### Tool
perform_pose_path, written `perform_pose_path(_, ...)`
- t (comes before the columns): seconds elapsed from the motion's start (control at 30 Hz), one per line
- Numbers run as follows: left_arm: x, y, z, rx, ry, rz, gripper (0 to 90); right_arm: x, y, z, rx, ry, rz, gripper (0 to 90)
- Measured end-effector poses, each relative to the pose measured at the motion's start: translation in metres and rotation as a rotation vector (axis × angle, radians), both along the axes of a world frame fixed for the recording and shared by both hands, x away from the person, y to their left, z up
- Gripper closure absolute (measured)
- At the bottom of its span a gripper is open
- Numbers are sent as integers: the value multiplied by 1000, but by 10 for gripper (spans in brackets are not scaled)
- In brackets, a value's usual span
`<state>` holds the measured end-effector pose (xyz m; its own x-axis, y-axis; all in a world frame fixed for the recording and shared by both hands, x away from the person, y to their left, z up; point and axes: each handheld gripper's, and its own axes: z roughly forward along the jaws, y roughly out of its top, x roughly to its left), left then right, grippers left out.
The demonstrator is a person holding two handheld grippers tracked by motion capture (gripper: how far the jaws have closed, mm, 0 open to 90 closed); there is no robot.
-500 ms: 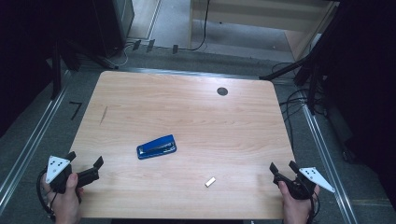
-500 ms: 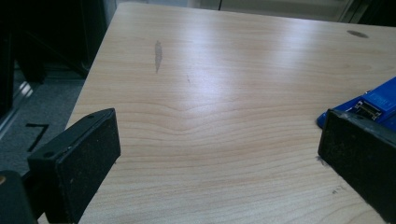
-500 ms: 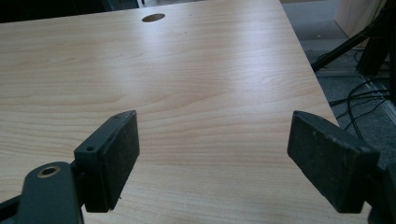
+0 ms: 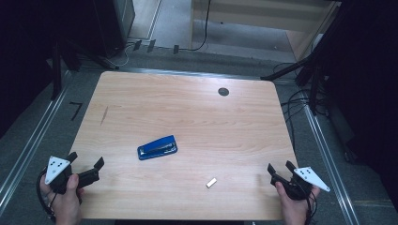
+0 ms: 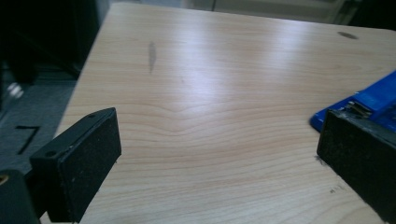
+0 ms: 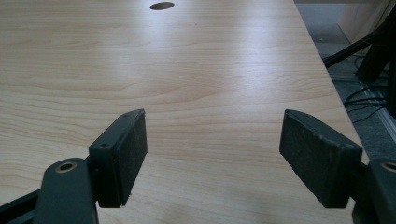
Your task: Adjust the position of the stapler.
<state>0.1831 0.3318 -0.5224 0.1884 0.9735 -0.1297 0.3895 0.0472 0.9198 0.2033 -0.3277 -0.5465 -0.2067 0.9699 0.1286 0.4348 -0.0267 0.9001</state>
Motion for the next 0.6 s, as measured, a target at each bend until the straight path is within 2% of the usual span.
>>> perform_pose_path(0.03, -1, 1, 0, -13, -2, -5, 166, 1, 3, 1, 1, 5, 6, 243)
perform_pose_path(0.07, -1, 1, 0, -13, -2, -5, 179, 1, 3, 1, 1, 5, 6, 243)
perform_pose_path(0.1, -2, 1, 0, -13, -9, -5, 134, 4, 7, 1, -13, 6, 15, 242)
perform_pose_path(0.17, -2, 0, 0, -5, -9, 5, 158, 7, 12, 2, -12, 11, 20, 241)
perform_pose_path(0.33, 0, -2, 0, 9, 7, 7, 97, 11, 21, 5, -17, 10, 42, 230)
perform_pose_path(0.37, 0, -2, 0, 3, 13, -7, 97, 11, 22, 6, -15, 9, 50, 224)
perform_pose_path(0.43, -1, -1, 0, -6, 14, -13, 40, 13, 29, 10, 17, 24, 79, 199)
perform_pose_path(0.6, -3, -1, 0, -13, 11, -12, 22, 13, 40, 15, -3, 33, 119, 200)
